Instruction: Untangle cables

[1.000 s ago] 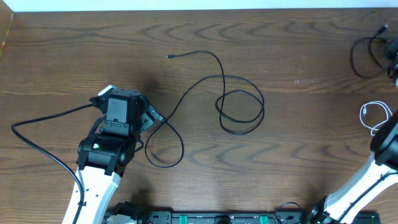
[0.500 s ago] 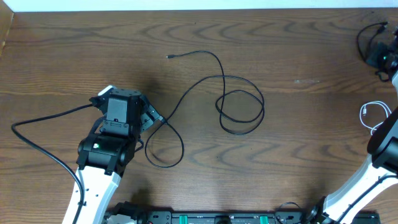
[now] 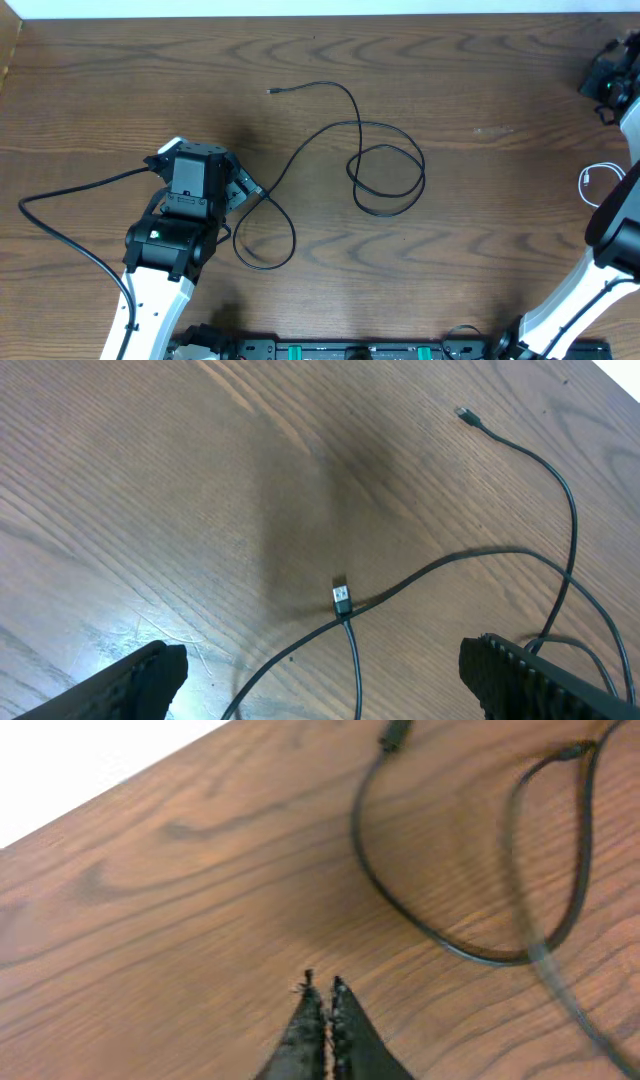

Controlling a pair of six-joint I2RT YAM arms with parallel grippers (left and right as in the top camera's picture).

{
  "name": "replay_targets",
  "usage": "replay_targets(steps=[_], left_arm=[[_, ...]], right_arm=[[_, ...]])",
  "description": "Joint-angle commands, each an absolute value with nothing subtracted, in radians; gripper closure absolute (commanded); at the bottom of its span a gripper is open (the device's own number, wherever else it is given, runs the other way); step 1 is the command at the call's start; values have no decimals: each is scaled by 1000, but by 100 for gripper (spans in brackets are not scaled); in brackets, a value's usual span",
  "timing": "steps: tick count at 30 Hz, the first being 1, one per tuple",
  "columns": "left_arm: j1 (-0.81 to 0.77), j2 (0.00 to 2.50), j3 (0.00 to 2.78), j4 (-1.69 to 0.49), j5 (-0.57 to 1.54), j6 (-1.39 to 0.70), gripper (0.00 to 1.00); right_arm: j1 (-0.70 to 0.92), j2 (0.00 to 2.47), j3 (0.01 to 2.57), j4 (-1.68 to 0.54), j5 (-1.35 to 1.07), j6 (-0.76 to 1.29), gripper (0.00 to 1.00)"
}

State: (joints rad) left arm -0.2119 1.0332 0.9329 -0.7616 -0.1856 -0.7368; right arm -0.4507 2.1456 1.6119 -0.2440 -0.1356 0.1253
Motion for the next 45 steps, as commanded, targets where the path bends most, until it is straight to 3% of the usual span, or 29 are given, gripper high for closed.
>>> replay_targets(steps=[1,7,18,45], left_arm=[[-208,1038,946,-767,-192,-742,6],[-208,1038,946,-767,-192,-742,6],[-208,1038,946,-767,-192,-743,6],[-208,1038,946,-767,-192,-742,6]], right_arm=[[-466,2192,1624,-194,-87,134,99],[-468,2224,1624,-67,169,141,99],[-479,2371,1624,15,179,166,99],[-485,2318,1624,78,187,178,99]])
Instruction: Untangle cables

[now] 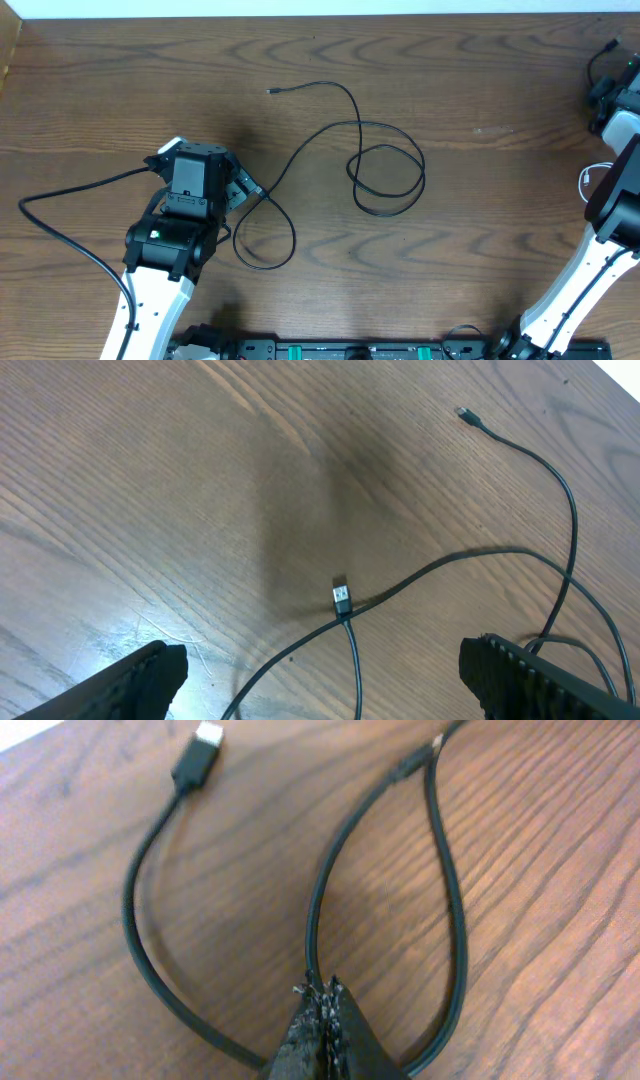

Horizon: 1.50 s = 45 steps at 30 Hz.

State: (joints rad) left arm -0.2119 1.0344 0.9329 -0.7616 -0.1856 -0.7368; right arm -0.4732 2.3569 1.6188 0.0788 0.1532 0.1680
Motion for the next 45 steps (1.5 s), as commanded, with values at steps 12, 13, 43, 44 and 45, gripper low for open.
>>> replay_targets(steps=[12,13,43,44,45], left_arm=[[-208,1038,946,-767,-192,-743,5],[-208,1038,946,-767,-192,-742,6],[-208,1038,946,-767,-192,-742,6],[-208,1038,946,-767,-192,-742,6],[-208,1038,946,-767,-192,-742,6]], right_arm=[[-520,2390,1624,68,230,178,99],[-521,2395,1624,68,229,178,99],[-362,2352,1624,-540,-15,50,99],[-356,2341,1624,-540,-17,23,99],[-352,2328,1624,-540,-3,12,99]])
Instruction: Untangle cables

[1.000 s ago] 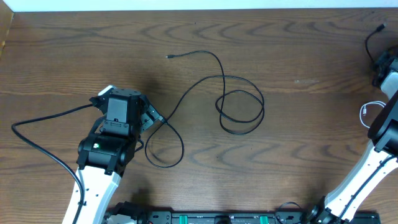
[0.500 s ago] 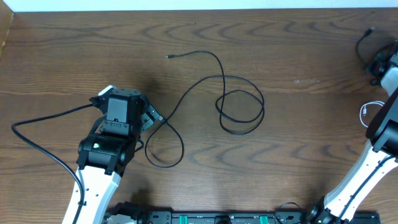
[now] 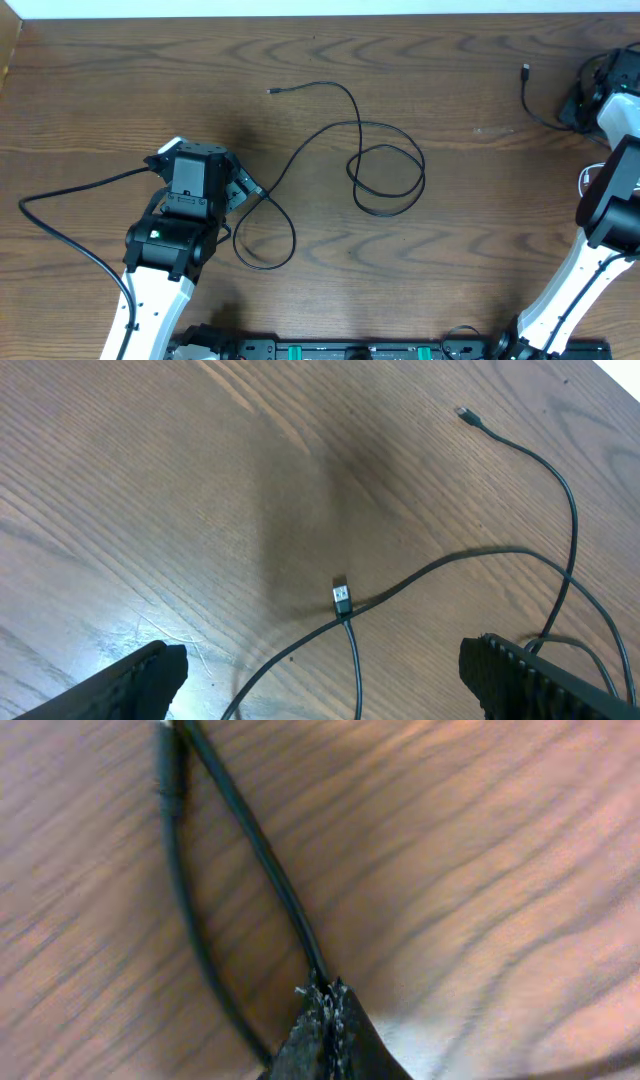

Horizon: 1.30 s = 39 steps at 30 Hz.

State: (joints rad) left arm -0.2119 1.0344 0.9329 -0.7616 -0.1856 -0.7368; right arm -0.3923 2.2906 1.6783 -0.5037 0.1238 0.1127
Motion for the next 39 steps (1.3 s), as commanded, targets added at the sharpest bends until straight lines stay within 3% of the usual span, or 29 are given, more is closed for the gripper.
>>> replay_targets(steps=[1,8,12,16,18,19,20,26,28,30,32,39], left_arm=[[-208,1038,946,-767,-192,-742,6],[-208,1038,946,-767,-192,-742,6],[-208,1038,946,-767,-192,-742,6],[-208,1038,946,-767,-192,-742,6],[-208,1038,946,-767,-192,-743,6],[-208,1038,946,-767,-192,-743,6],[-208,1038,946,-767,-192,-743,6],[-208,1038,946,-767,-192,-743,6],[-208,1038,946,-767,-192,-743,6],[-208,1038,946,-767,-192,-742,6],[-208,1038,946,-767,-192,-742,6],[-208,1038,946,-767,-192,-742,6]], right_arm=[[-348,2313,1624,-539,21,10,99],[-342,2115,1624,-558,256,140,99],[-336,1977,1624,-606,167,172,97],[-305,1889,1624,-682,-68,171,82],[-271,1873,1624,-720,-195,171,67],[-239,1874,1624,-744,-271,171,53],[-216,1880,1624,-762,-303,171,47],[-48,1918,1623,-876,-408,172,31],[22,1931,1621,-896,-411,172,21],[100,1946,1621,-902,-407,191,5],[168,1964,1621,-896,-401,241,1],[375,2051,1621,-848,-242,467,1]])
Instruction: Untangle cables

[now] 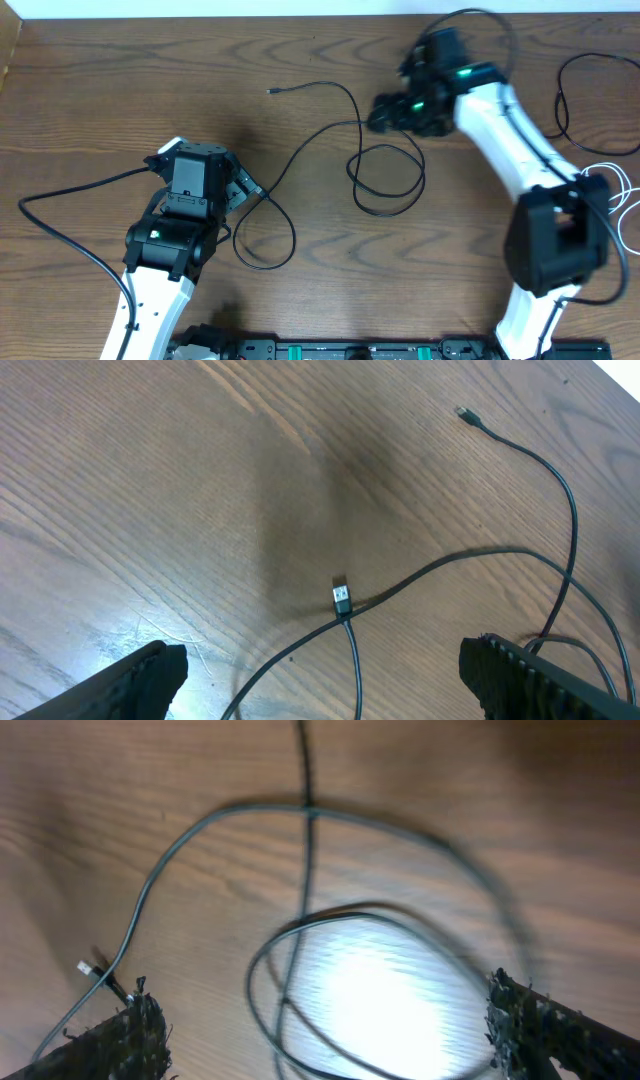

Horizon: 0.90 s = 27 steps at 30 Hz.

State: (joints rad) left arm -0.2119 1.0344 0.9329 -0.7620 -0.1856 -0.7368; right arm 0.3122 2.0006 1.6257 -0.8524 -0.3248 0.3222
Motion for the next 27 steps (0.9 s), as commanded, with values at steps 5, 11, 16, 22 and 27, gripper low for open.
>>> replay_targets(steps=[5,11,16,22,27], left_arm=[[-208,1038,946,-767,-192,-742,6],[-208,1038,946,-767,-192,-742,6],[-208,1038,946,-767,-192,-742,6],[-208,1038,946,-767,-192,-743,6],[-208,1038,946,-767,-192,-742,6]], right_arm=[[481,2116,1621,-848,-183,547,1],[603,2138,1621,-862,80,620,13],[676,2149,1621,-865,280,679,27],[684,2207,1621,-862,254,701,30],[673,2251,1621,-864,156,648,46]])
